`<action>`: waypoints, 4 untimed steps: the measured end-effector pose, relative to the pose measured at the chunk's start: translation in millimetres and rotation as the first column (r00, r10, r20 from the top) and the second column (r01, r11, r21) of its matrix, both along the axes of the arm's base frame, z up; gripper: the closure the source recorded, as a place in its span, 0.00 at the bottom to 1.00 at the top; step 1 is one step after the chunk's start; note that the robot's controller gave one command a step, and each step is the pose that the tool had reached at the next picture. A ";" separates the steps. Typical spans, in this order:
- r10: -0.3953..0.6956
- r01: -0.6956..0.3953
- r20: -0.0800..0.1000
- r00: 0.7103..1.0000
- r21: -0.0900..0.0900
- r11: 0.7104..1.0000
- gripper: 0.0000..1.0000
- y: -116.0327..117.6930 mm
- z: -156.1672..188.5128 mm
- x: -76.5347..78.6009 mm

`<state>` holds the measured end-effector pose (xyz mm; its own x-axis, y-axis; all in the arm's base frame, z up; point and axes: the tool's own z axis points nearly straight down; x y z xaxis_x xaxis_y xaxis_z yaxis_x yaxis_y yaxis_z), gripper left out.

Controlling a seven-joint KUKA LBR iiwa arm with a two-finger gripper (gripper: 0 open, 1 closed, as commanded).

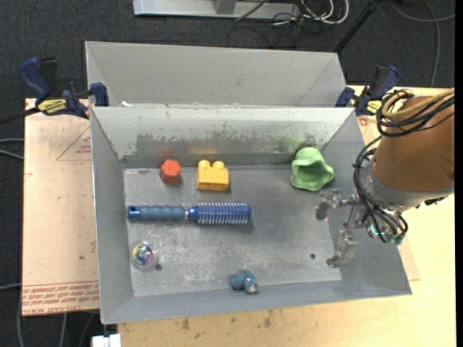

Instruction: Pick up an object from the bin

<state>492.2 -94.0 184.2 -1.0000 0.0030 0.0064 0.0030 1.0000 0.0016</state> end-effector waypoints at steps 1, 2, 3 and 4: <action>-0.014 0.014 0.009 1.000 0.000 1.000 0.00 5.0 -68.3 88.3; 0.177 -0.177 0.011 0.984 0.002 0.984 0.00 129.4 -93.8 120.6; 0.223 -0.223 0.004 0.975 0.000 0.975 0.00 141.5 -115.1 77.5; 0.224 -0.224 0.007 0.975 -0.001 0.975 1.00 140.9 -114.5 78.9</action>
Offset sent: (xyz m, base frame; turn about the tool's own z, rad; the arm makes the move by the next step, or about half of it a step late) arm 0.0866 0.0032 -0.0646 0.0175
